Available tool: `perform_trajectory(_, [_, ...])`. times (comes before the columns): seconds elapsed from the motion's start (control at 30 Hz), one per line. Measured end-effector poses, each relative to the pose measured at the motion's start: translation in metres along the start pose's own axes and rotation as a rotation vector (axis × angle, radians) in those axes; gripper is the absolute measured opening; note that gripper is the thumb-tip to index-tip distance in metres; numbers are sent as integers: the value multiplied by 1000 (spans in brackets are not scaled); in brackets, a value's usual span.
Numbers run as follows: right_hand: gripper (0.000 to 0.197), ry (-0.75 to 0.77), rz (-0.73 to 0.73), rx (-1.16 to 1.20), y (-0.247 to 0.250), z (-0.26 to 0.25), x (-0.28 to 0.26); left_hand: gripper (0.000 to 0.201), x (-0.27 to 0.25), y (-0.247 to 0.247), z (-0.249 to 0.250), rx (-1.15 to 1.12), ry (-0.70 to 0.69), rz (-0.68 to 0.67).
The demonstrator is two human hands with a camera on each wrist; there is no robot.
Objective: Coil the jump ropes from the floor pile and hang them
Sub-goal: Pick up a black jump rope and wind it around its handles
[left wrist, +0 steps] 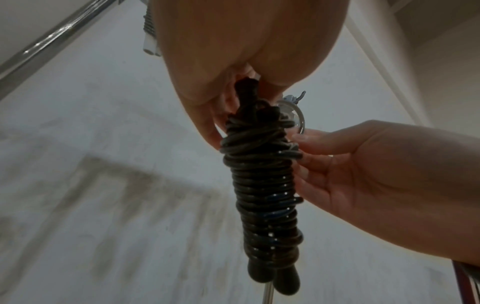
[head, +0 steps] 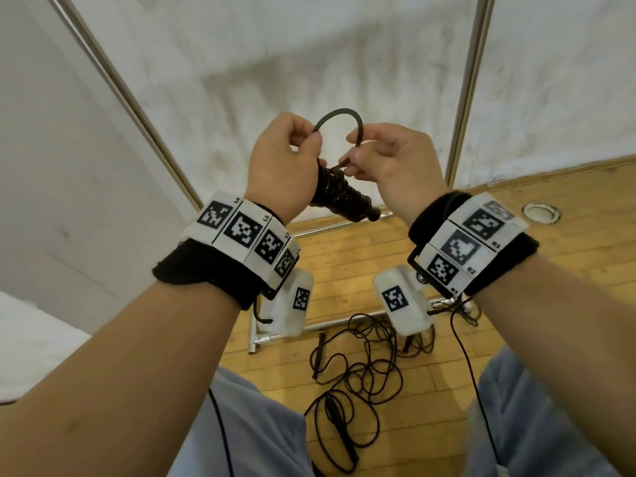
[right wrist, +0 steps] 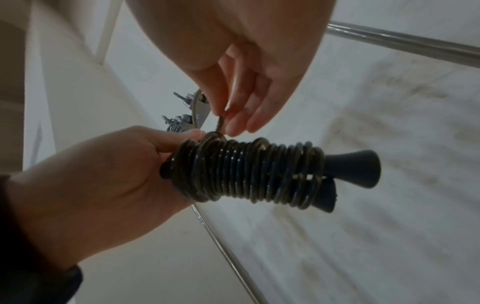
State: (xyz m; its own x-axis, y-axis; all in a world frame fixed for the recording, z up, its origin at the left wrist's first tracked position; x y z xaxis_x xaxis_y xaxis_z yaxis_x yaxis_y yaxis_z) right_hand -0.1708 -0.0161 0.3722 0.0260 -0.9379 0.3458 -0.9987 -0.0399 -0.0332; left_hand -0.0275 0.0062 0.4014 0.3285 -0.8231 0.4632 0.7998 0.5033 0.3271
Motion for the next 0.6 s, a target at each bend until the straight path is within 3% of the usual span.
perform_trajectory(0.3, [27,170,67,-60,-18,-73,72,16,73,21,47,-134,-70,171])
perform_trajectory(0.6, [15,240,110,51,-44,-155,155,11,162,55,107,-220,-140,370])
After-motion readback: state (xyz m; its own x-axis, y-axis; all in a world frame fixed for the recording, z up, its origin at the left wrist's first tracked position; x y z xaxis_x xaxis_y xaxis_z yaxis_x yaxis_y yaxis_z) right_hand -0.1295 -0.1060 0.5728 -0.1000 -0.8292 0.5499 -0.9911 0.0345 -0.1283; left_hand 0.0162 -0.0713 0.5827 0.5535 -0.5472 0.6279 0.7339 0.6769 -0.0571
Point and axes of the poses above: each hand's wrist, its own x-axis towards the middle knuckle, its own y-axis out of the back of the hand, z = x × y, the point moved 6 cm from there along x, towards the middle knuckle, and after that the axes turned 6 degrees about z, right-handed, at the moved point
